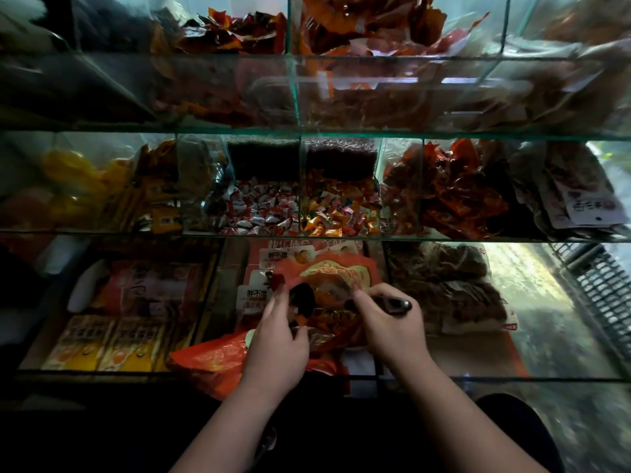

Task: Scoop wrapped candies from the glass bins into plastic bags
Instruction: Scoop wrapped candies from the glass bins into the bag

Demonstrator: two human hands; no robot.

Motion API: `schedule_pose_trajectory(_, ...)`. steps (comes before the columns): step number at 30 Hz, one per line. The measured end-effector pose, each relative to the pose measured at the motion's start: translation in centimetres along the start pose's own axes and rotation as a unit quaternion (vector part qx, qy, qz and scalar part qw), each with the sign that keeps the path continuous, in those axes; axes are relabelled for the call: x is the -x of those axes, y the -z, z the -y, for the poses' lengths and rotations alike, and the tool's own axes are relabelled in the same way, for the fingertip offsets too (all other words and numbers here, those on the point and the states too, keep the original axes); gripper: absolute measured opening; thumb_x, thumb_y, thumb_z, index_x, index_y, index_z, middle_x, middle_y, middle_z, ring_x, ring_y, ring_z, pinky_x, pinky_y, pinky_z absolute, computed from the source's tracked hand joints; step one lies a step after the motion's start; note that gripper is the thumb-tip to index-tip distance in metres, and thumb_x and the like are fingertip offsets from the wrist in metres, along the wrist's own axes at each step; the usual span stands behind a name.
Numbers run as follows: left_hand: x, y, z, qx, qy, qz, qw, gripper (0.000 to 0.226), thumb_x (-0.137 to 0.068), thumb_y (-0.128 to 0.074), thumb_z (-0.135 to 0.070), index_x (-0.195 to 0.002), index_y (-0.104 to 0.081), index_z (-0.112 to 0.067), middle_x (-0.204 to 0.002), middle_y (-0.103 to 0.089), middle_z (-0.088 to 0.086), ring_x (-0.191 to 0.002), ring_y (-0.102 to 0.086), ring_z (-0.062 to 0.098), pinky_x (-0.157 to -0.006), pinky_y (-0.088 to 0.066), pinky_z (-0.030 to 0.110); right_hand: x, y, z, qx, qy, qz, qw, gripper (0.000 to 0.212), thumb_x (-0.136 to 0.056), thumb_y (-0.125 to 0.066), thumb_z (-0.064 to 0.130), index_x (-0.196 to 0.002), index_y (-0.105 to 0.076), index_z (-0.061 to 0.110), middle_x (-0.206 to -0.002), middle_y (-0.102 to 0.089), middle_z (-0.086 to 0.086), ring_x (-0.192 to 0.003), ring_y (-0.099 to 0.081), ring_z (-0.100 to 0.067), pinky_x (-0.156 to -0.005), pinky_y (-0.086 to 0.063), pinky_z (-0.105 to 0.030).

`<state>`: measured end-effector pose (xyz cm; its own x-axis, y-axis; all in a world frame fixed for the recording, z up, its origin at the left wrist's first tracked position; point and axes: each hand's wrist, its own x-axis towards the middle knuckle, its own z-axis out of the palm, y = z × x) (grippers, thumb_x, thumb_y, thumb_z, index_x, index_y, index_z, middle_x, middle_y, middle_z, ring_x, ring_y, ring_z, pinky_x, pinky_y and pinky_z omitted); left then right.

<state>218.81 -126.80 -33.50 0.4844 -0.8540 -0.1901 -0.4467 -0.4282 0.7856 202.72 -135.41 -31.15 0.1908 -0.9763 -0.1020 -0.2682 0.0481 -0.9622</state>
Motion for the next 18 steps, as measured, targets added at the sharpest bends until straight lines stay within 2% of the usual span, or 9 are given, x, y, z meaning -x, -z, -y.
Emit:
schedule_pose_trajectory(2, 0.1, 0.3, 0.2, 0.005, 0.003, -0.005, 1.000, 0.077, -0.098, -0.062, -0.023, -0.160, -0.017, -0.030, -0.165, -0.020, -0.010, -0.150, -0.024, 0.013, -0.119, -0.027, 0.033, 0.4, 1.2, 0.1, -0.082, -0.057, -0.019, 0.995, 0.024, -0.094, -0.070, 0.019, -0.070, -0.073, 0.016, -0.054, -0.067, -0.017, -0.042, -0.064, -0.021, -0.039, -0.043, -0.022)
schedule_pose_trajectory(4, 0.1, 0.5, 0.3, 0.017, -0.005, -0.009, 1.000, 0.080, -0.096, -0.064, -0.023, -0.160, -0.016, -0.030, -0.165, -0.020, -0.011, -0.150, -0.023, 0.013, -0.120, -0.025, 0.033, 0.8, 2.6, 0.1, -0.137, -0.068, -0.061, 0.986, 0.025, -0.093, -0.069, 0.022, -0.069, -0.073, 0.017, -0.053, -0.064, -0.022, -0.038, -0.061, -0.027, -0.035, -0.039, -0.021)
schedule_pose_trajectory(7, 0.3, 0.7, 0.2, 0.022, -0.005, -0.025, 0.999, 0.086, -0.095, -0.067, -0.026, -0.160, -0.013, -0.032, -0.165, -0.018, -0.011, -0.151, -0.021, 0.013, -0.116, -0.023, 0.031, 1.7, 4.5, 0.9, -0.162, -0.047, -0.086, 0.982, 0.024, -0.087, -0.068, 0.031, -0.072, -0.072, 0.013, -0.055, -0.065, -0.021, -0.038, -0.059, -0.026, -0.035, -0.036, -0.021)
schedule_pose_trajectory(9, 0.6, 0.6, -0.2, 0.018, -0.009, -0.049, 0.999, 0.087, -0.095, -0.067, -0.031, -0.160, -0.009, -0.035, -0.166, -0.011, -0.016, -0.152, -0.014, 0.011, -0.116, -0.017, 0.029, 2.4, 5.8, 1.7, -0.171, -0.034, -0.087, 0.981, 0.027, -0.086, -0.066, 0.034, -0.073, -0.072, 0.012, -0.059, -0.067, -0.021, -0.037, -0.058, -0.023, -0.033, -0.035, -0.021)
schedule_pose_trajectory(13, 1.4, 0.3, -1.6, -0.026, -0.120, -0.141, 0.982, 0.079, -0.095, -0.064, -0.037, -0.158, -0.016, -0.035, -0.162, -0.005, -0.028, -0.147, -0.001, -0.007, -0.117, -0.010, 0.028, 4.1, 7.9, 3.4, -0.191, -0.014, -0.100, 0.977, 0.028, -0.085, -0.065, 0.034, -0.071, -0.071, 0.010, -0.059, -0.067, -0.022, -0.033, -0.054, -0.019, -0.032, -0.034, -0.019)
schedule_pose_trajectory(15, 1.3, 0.0, -2.3, -0.050, -0.153, -0.130, 0.978, 0.074, -0.098, -0.056, -0.043, -0.159, -0.015, -0.034, -0.163, -0.006, -0.025, -0.146, 0.003, -0.011, -0.118, -0.009, 0.029, 4.9, 8.8, 4.1, -0.198, -0.010, -0.105, 0.975, 0.030, -0.083, -0.064, 0.036, -0.073, -0.071, 0.009, -0.059, -0.067, -0.022, -0.034, -0.054, -0.019, -0.032, -0.035, -0.018)
schedule_pose_trajectory(18, 0.4, -0.6, -2.9, -0.093, -0.129, -0.051, 0.986, 0.072, -0.100, -0.038, -0.060, -0.160, -0.009, -0.032, -0.166, -0.001, -0.021, -0.151, 0.002, -0.001, -0.124, -0.009, 0.037, 5.9, 9.7, 4.8, -0.192, -0.013, -0.107, 0.975, 0.025, -0.088, -0.065, 0.034, -0.074, -0.073, 0.016, -0.059, -0.068, -0.018, -0.035, -0.054, -0.020, -0.033, -0.035, -0.019)
